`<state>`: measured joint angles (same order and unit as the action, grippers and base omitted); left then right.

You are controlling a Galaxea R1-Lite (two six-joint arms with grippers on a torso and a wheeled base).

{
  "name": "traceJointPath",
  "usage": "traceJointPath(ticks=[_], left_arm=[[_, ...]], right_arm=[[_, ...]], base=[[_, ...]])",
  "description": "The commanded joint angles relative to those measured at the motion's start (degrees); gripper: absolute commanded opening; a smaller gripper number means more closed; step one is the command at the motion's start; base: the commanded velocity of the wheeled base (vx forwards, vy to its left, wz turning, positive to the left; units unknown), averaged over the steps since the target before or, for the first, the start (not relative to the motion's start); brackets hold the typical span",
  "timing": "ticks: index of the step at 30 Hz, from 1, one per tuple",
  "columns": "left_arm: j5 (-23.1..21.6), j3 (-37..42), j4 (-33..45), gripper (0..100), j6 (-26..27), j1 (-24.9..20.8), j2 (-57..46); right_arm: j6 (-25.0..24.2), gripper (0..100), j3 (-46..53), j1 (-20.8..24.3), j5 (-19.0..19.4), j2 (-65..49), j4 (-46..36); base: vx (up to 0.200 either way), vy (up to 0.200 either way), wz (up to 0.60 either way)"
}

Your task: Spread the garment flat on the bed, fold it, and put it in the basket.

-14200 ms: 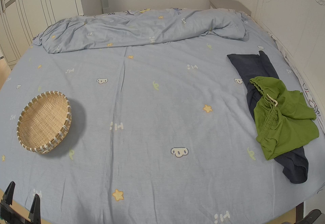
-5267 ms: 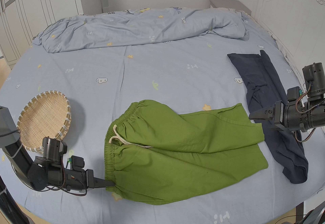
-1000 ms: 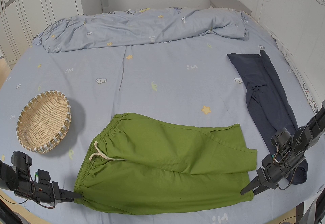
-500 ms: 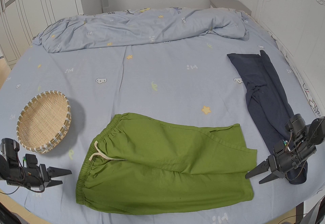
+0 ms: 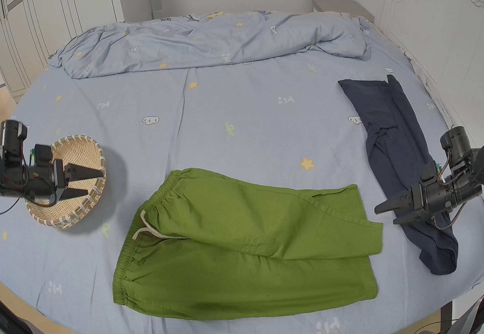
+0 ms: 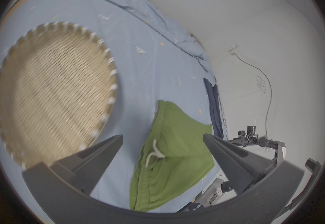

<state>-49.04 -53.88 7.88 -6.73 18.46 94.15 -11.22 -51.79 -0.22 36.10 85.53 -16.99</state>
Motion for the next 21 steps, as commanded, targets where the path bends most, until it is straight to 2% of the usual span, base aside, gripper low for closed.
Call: traceJointPath(ticks=[1,5,10,21], left_arm=[[0.00,-14.23,2.85,100,-0.74,-9.40,11.94],[-0.18,-20.82,2.85,100,-0.83,-12.92,19.32],[-0.18,-26.19,2.85,100,-0.83,-15.03,26.35],[-0.35,-30.76,2.67,100,-0.83,-18.28,29.25]], right_arm=[[0.40,100,-5.17,-0.04,-0.06,1.04,2.93],[0.40,100,-4.90,0.22,-0.06,1.66,3.81],[0.40,100,-4.64,0.13,-0.06,1.66,3.81],[0.32,100,-4.46,0.40,-0.06,2.63,3.81]], base=[[0.000,0.000,0.00],[0.000,0.000,0.00],[0.000,0.000,0.00],[0.000,0.000,0.00]])
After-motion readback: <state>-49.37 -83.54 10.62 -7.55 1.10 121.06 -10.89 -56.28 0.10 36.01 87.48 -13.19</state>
